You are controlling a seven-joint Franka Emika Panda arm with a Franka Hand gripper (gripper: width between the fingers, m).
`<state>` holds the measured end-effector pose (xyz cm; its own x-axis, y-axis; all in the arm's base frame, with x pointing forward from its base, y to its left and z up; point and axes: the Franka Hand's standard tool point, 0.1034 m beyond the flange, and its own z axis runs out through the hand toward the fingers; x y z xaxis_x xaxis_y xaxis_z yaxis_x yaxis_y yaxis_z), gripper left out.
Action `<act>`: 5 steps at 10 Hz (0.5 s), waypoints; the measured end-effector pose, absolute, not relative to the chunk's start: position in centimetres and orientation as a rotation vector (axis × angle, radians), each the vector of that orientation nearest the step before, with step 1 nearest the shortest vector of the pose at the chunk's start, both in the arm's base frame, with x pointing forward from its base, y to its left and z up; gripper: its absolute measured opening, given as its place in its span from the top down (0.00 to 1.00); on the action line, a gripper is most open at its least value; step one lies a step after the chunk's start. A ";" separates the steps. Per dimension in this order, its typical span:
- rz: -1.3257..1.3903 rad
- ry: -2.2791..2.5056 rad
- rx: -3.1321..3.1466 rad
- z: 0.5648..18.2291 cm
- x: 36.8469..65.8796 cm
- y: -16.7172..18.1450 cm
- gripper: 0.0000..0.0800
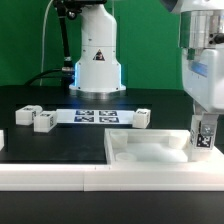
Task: Assemble one leg
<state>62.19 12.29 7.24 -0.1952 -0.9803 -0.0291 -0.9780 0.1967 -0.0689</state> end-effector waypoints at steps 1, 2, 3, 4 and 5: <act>-0.047 2.400 -1.907 7.2 62.3 12.1 0.64; -0.040 2.413 -1.876 7.2 62.3 12.0 0.64; -0.038 2.424 -1.861 7.2 62.3 12.2 0.53; -0.039 2.415 -1.873 7.2 62.3 12.2 0.53; -0.039 2.415 -1.873 7.2 62.3 12.2 0.27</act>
Offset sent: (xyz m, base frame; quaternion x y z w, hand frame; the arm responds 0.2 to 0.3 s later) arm 0.0000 0.0000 0.0000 0.0000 0.0000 0.0000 1.0000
